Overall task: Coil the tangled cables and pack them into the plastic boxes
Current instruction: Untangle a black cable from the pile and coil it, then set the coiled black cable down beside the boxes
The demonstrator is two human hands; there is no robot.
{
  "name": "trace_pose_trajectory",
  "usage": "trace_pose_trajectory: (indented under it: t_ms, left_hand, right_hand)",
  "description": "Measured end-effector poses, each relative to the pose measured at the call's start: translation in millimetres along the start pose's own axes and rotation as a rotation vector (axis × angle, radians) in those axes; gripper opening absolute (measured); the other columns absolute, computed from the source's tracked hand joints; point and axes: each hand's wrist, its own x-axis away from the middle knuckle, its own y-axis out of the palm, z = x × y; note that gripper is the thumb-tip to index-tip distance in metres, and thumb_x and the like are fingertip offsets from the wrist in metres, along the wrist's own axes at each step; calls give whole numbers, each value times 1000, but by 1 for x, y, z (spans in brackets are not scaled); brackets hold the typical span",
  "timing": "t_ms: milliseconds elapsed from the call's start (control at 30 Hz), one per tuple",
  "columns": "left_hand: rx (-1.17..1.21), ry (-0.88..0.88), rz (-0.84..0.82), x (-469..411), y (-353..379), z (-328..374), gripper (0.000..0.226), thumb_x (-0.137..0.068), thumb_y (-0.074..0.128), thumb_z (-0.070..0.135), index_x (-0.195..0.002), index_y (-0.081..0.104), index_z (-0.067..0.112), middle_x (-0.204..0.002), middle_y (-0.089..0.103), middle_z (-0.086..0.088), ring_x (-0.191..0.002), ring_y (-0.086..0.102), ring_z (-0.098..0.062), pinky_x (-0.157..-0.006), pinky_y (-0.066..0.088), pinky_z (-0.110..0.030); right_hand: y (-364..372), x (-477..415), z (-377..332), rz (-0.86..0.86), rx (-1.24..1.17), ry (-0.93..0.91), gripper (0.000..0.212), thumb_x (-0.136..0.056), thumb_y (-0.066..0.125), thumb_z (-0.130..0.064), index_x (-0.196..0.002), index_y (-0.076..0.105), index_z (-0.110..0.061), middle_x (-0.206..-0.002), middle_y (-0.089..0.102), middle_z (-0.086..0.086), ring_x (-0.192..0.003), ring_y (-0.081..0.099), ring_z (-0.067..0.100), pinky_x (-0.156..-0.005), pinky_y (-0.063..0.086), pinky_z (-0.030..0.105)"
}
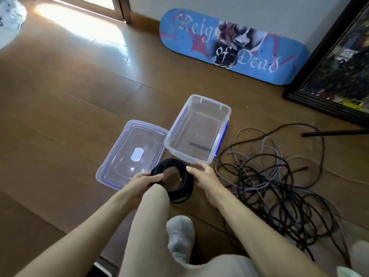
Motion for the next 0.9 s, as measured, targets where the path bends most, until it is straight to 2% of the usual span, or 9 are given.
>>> trace_pose_trajectory:
  t_ms: [67, 167, 233, 367, 433, 500, 600, 700, 900]
  left_hand:
    - [23, -56, 1, -17, 2, -10, 51, -69, 77, 15, -113, 63, -6, -91, 71, -20, -74, 70, -27, -70, 58, -35]
    - [56, -77, 48, -37, 8, -20, 39, -80, 71, 6, -114, 58, -7, -91, 70, -19, -73, 70, -25, -62, 59, -34]
    - [46, -71, 45, -44, 15, -18, 33, -86, 66, 6, -114, 57, -8, -91, 68, -17, -74, 69, -23, -58, 59, -29]
    - [28, 5, 118, -53, 29, -15, 11, -90, 60, 6, -99, 57, 1, -80, 64, -12, -53, 66, -10, -44, 51, -19]
    - [-28, 45, 177, -59, 32, -19, 16, -90, 63, 12, -101, 58, 3, -90, 67, -16, -71, 69, -19, -56, 57, -27]
    - [-255, 95, 258, -65, 31, -22, 27, -88, 65, 24, -107, 59, 5, -101, 67, -15, -88, 66, -25, -70, 57, -36]
    - [-837, 151, 375, -65, 32, -19, 35, -91, 56, 43, -98, 54, 8, -92, 60, -6, -85, 56, -24, -69, 46, -35]
    - [-1249, 169, 477, -63, 38, -17, 41, -96, 45, 47, -100, 55, 7, -106, 55, -11, -95, 54, -29, -72, 38, -35]
    - [-1453, 231, 452, -66, 42, -15, 50, -98, 39, 46, -111, 58, 2, -116, 54, -14, -107, 54, -31, -79, 44, -38]
  right_hand:
    - [-11, -3, 17, 46, -17, 86, 18, -93, 60, -16, -110, 61, -10, -100, 65, 7, -94, 62, 19, -81, 50, 31]
    - [-26, -8, 38, 84, 71, 130, 9, -93, 57, -11, -88, 64, -13, -101, 65, 9, -75, 61, 11, -64, 48, 23]
    - [-29, -12, 46, 109, 112, 89, 8, -93, 59, -13, -99, 64, -11, -108, 61, 10, -70, 61, 11, -54, 47, 17]
    - [-21, -15, 44, 103, 69, 13, 43, -88, 68, -21, -124, 49, -5, -94, 60, 14, -52, 57, 10, -42, 44, 18]
    - [-12, -15, 42, 62, 93, 19, 52, -86, 71, -17, -128, 40, -8, -89, 58, 15, -44, 56, 9, -40, 45, 20]
    - [-4, -14, 43, 35, 132, 37, 56, -87, 69, -10, -131, 35, -6, -82, 56, 14, -43, 54, 9, -39, 45, 18]
    - [-1, -15, 44, 77, 160, 44, 51, -89, 65, -4, -130, 36, -3, -72, 49, 3, -48, 48, 6, -37, 37, 8]
    - [2, -18, 45, 128, 136, 85, 45, -89, 64, -2, -125, 38, -5, -74, 50, 3, -48, 47, 5, -34, 33, 6]
    - [2, -23, 49, 178, 158, 46, 31, -91, 64, -12, -113, 43, -12, -94, 64, 20, -38, 54, 8, -38, 45, 18]
